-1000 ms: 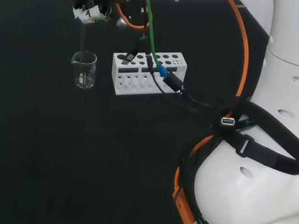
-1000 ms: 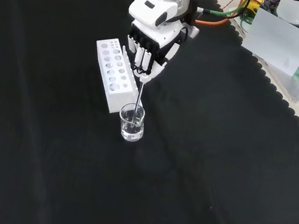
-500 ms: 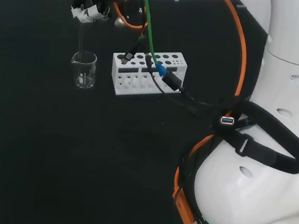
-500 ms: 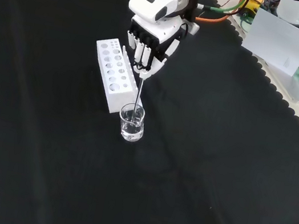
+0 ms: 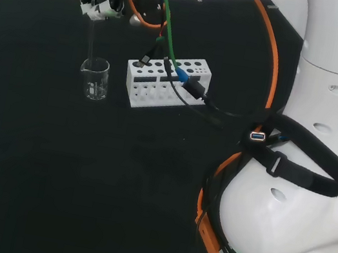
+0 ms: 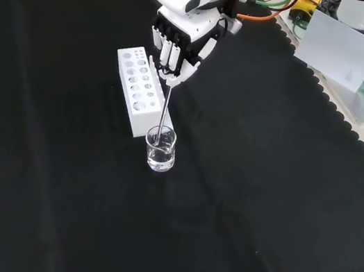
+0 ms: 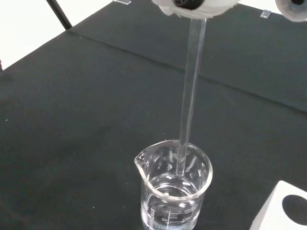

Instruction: Put the glass rod back on the white test tube rack.

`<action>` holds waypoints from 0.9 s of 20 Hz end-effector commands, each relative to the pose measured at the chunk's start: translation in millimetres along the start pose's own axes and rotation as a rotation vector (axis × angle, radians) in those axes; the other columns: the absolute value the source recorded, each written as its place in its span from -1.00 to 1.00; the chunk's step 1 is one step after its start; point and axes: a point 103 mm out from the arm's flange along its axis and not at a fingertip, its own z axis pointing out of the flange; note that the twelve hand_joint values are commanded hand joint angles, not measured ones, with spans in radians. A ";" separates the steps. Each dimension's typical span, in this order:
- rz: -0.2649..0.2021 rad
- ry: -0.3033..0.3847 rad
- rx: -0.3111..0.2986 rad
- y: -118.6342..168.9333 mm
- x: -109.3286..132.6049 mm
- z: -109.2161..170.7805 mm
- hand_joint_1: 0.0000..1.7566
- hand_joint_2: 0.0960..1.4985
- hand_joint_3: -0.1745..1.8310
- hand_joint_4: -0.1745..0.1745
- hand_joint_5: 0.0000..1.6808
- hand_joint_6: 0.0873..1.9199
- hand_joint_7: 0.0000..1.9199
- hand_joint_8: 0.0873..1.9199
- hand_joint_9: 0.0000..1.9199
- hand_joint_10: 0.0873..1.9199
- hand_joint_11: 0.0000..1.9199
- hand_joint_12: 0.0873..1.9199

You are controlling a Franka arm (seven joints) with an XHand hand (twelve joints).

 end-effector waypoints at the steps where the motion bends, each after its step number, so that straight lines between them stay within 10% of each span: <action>1: 0.030 -0.004 -0.016 -10.0 -10.1 -15.4 0.52 0.35 -1.00 -1.00 0.69 -1.00 0.52 -0.62 0.91 -0.93 0.67 -0.52; 18: 0.131 -0.028 -0.026 -36.8 -55.7 -34.4 0.52 0.35 -1.00 -1.00 0.69 -1.00 0.52 -0.62 0.91 -0.94 0.67 -0.51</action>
